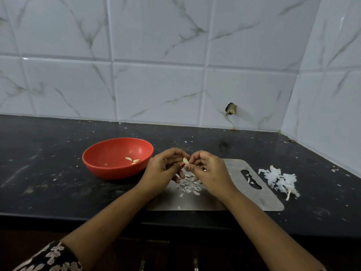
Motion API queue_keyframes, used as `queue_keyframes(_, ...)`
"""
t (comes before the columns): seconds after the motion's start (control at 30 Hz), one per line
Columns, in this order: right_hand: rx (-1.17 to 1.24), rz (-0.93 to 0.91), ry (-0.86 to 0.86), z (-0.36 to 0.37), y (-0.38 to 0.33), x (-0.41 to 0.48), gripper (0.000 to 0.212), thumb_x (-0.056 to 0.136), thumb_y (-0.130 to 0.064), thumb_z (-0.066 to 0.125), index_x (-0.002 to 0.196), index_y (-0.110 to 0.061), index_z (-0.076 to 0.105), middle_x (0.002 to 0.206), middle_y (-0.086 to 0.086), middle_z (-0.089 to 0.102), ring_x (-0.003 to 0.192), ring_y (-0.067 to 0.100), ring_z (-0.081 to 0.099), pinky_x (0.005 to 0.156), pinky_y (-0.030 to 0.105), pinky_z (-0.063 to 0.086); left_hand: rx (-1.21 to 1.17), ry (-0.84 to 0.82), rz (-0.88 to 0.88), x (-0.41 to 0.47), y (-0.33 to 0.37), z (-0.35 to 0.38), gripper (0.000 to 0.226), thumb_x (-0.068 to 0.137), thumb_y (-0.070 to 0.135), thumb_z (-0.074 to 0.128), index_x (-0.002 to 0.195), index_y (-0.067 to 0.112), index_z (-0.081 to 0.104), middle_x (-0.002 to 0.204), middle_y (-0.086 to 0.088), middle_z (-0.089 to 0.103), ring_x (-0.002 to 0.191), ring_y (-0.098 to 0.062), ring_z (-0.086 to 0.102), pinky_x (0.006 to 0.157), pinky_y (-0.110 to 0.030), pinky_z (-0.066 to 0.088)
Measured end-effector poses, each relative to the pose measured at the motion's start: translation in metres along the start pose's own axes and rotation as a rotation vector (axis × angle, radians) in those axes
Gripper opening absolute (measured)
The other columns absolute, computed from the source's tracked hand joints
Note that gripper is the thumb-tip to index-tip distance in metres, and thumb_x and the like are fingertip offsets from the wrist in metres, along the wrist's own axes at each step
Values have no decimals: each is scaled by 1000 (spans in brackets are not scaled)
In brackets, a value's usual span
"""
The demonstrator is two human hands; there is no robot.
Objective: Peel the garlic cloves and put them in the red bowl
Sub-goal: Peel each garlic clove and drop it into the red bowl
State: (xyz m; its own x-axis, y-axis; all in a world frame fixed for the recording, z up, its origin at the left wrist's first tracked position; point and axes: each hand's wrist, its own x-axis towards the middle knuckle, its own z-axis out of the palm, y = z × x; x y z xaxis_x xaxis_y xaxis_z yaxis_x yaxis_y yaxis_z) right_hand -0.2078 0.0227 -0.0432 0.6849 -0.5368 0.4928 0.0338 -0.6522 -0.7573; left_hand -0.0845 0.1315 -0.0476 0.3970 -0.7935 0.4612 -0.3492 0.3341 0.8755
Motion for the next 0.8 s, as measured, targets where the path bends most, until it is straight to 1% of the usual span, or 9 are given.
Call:
queue_keyframes(0.07,-20,-4,-6,0,1,0,14,86,-18,72,81,-25,61,78,0,68,64,14,62,61,34,59,-14,-13,-11,0,0,0,20,92,-4,54,102,12,62,86,-6,72,64,-21,65,54,-26,52)
queue_keyframes(0.2,-72,-27,-11,-1,0,-1,18,88,-16,69,77,-28,59,76,4,68,57,11,59,60,34,56,-28,-34,-26,0,0,0,17,93,-3,53,102,10,59,83,-4,71,63,-18,65,54,-25,51)
queue_keyframes(0.27,-77,-36,-8,-1,0,-2,18,88,-17,69,77,-27,59,74,3,67,56,10,58,59,34,56,-31,-37,-27,0,0,-1,16,93,-2,53,102,10,58,84,-5,71,63,-18,65,54,-25,51)
queue_keyframes(0.33,-95,-59,1,-1,0,-2,19,88,-17,69,78,-27,58,74,-3,65,56,7,58,59,37,57,-36,-37,-31,0,1,-1,15,93,-2,53,102,9,58,84,-4,71,64,-19,65,54,-26,51)
queue_keyframes(0.4,-101,-80,6,-1,1,-2,15,89,-17,68,82,-25,57,75,-7,64,56,8,59,59,39,58,-38,-39,-36,0,2,-1,14,94,-2,52,103,7,56,83,-4,71,65,-20,65,55,-26,52)
queue_keyframes(0.47,-110,-85,1,-2,3,-1,12,89,-20,69,90,-25,58,78,-7,67,56,9,60,60,41,57,-35,-48,-40,0,1,-1,14,94,-2,52,104,7,55,82,-5,71,65,-21,65,56,-27,52)
queue_keyframes(0.6,-146,-92,5,-1,5,-1,14,85,-30,73,91,-29,61,82,-6,71,59,7,63,61,40,59,-41,-62,-62,0,0,-1,15,94,-2,53,104,9,54,81,-8,72,67,-22,67,56,-26,51)
queue_keyframes(0.73,-191,-118,18,-1,8,-1,12,87,-29,71,89,-32,59,78,-7,70,60,7,65,60,39,59,-51,-56,-87,0,-1,1,14,94,1,54,106,9,57,85,-16,72,70,-22,69,57,-25,51)
queue_keyframes(0.8,-214,-128,12,-1,9,-1,13,88,-31,70,88,-33,57,77,-9,69,57,5,62,58,33,57,-34,-46,-80,0,-2,2,12,94,0,54,102,8,58,83,-17,72,69,-22,69,56,-25,52)
